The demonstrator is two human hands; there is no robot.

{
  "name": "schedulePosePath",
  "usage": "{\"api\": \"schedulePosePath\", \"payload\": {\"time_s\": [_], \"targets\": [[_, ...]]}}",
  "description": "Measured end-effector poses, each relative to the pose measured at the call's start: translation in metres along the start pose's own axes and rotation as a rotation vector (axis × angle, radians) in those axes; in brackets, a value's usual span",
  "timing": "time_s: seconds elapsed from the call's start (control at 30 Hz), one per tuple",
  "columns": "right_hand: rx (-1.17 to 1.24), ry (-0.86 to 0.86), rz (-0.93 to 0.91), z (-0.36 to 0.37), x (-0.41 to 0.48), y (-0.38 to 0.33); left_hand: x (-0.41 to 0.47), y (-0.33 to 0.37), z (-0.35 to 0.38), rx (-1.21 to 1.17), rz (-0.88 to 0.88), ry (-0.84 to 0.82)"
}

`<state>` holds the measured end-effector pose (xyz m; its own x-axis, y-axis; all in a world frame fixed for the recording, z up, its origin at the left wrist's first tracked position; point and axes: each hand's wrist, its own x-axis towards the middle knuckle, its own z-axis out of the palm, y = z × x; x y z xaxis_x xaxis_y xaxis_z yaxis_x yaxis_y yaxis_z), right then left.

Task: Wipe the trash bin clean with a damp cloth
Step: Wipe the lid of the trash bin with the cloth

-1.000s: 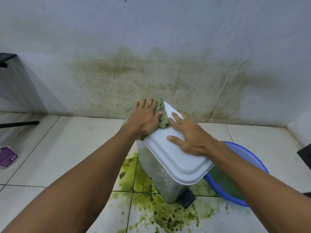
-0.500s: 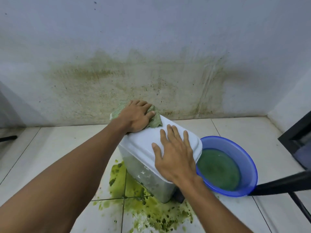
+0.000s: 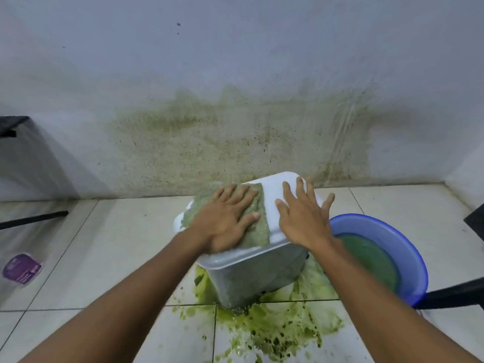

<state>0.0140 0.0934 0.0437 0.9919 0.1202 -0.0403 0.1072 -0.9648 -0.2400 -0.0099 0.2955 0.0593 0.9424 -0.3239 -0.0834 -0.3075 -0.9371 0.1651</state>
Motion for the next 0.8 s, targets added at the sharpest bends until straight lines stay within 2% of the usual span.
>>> {"api": "schedulePosePath", "payload": {"time_s": [0.17, 0.33, 0.47, 0.57, 0.67, 0.73, 0.8], "targets": [[0.068, 0.058, -0.011, 0.005, -0.004, -0.001, 0.034, -0.024, -0.010, -0.036, -0.232, -0.027], [0.017, 0.035, -0.125, -0.008, 0.023, 0.022, 0.020, 0.003, -0.005, -0.093, -0.297, -0.007], [-0.104, -0.013, 0.005, -0.022, 0.045, 0.022, -0.014, 0.033, 0.007, -0.115, -0.260, -0.005], [0.069, -0.050, 0.080, -0.014, 0.030, -0.006, -0.035, 0.053, 0.012, -0.115, -0.201, 0.013], [0.154, 0.002, 0.076, -0.002, 0.013, -0.019, -0.047, 0.044, 0.011, -0.112, -0.075, 0.026], [0.134, -0.001, 0.044, 0.001, 0.014, -0.017, -0.039, 0.026, 0.007, -0.190, -0.048, 0.005], [0.112, -0.045, 0.009, 0.000, 0.016, -0.013, -0.020, 0.010, 0.000, -0.381, -0.088, -0.013]]}}
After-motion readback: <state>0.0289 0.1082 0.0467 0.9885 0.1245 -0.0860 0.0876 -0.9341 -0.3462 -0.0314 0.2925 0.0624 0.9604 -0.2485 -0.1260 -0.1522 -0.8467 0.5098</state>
